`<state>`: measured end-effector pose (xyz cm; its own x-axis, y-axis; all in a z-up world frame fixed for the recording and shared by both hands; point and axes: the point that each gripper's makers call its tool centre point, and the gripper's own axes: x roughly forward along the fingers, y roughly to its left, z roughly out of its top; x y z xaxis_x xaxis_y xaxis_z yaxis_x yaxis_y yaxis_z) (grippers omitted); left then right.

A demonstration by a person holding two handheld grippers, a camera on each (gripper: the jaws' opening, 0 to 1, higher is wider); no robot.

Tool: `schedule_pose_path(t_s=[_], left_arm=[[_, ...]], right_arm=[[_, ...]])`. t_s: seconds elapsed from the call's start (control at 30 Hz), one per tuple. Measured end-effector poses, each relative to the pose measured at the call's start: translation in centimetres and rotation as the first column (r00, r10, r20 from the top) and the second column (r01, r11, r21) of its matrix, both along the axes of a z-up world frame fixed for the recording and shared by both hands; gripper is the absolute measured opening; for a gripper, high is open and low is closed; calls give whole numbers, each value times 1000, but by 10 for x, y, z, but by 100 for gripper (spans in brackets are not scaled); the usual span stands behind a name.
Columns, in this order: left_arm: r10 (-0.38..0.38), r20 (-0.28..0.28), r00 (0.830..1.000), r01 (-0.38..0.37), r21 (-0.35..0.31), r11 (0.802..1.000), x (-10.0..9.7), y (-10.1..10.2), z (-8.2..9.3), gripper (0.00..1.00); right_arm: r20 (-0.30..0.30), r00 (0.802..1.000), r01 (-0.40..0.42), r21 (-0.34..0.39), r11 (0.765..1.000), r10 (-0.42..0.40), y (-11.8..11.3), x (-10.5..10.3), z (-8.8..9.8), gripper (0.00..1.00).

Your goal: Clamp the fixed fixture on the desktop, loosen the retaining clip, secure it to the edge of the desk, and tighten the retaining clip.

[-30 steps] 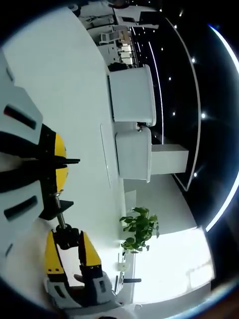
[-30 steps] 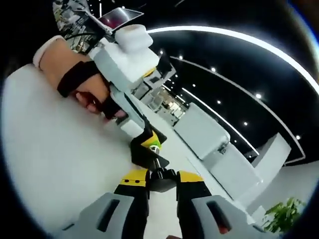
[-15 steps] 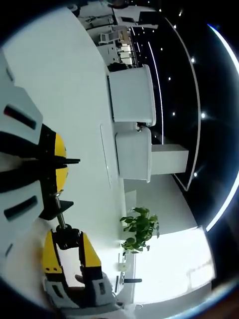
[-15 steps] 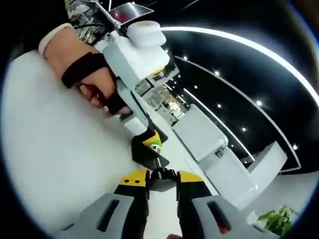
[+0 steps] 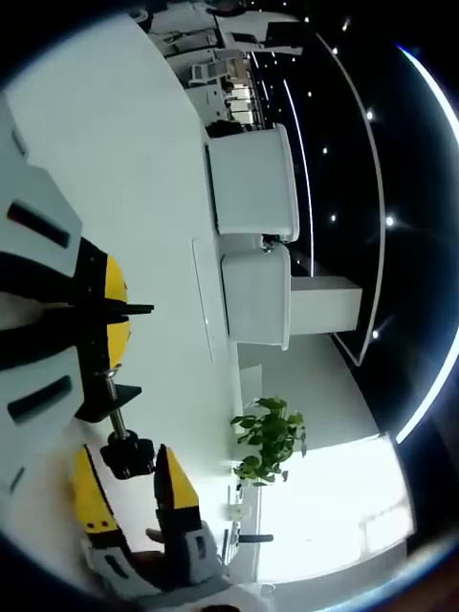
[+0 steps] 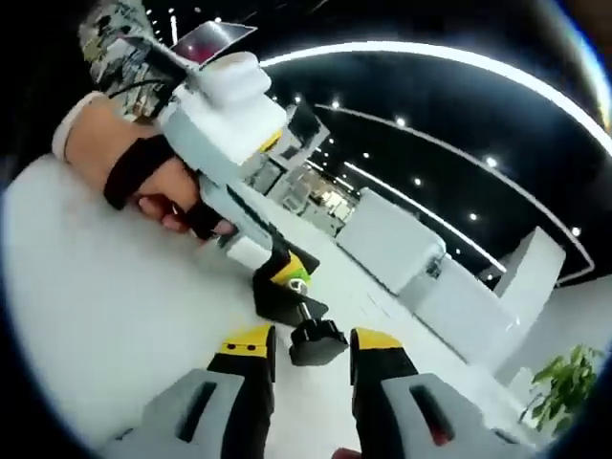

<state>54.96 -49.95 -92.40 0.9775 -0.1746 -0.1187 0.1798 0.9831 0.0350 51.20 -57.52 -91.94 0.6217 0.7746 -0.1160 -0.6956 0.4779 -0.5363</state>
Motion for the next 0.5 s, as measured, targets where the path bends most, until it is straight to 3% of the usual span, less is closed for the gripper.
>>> schedule_pose_path(t_s=[0.07, 0.13, 0.23, 0.33, 0.43, 0.5], left_arm=[[-3, 0, 1000, 3, 1, 1000, 0, -1, 0, 4], [-5, 1, 1000, 5, 3, 1000, 0, -1, 0, 4], [-5, 1, 1000, 5, 3, 1000, 0, -1, 0, 4], [-6, 1, 1000, 6, 3, 1000, 0, -1, 0, 4], [-7, 1, 1000, 7, 3, 1000, 0, -1, 0, 4], [-9, 0, 1000, 9, 2, 1000, 0, -1, 0, 4]], right_arm=[[-126, 992, -9, 55, 998, 15, 1, -1, -4, 38], [-249, 967, -16, 152, 988, 53, 3, -4, -2, 44], [-450, 888, 40, 285, 958, 97, 1, 3, -3, 45], [-512, 850, 82, 365, 927, 126, -5, 10, 1, 44], [-593, 784, 120, 435, 892, 184, -8, 11, 2, 44], [-610, 772, 147, 446, 883, 180, -11, 16, 1, 41]])
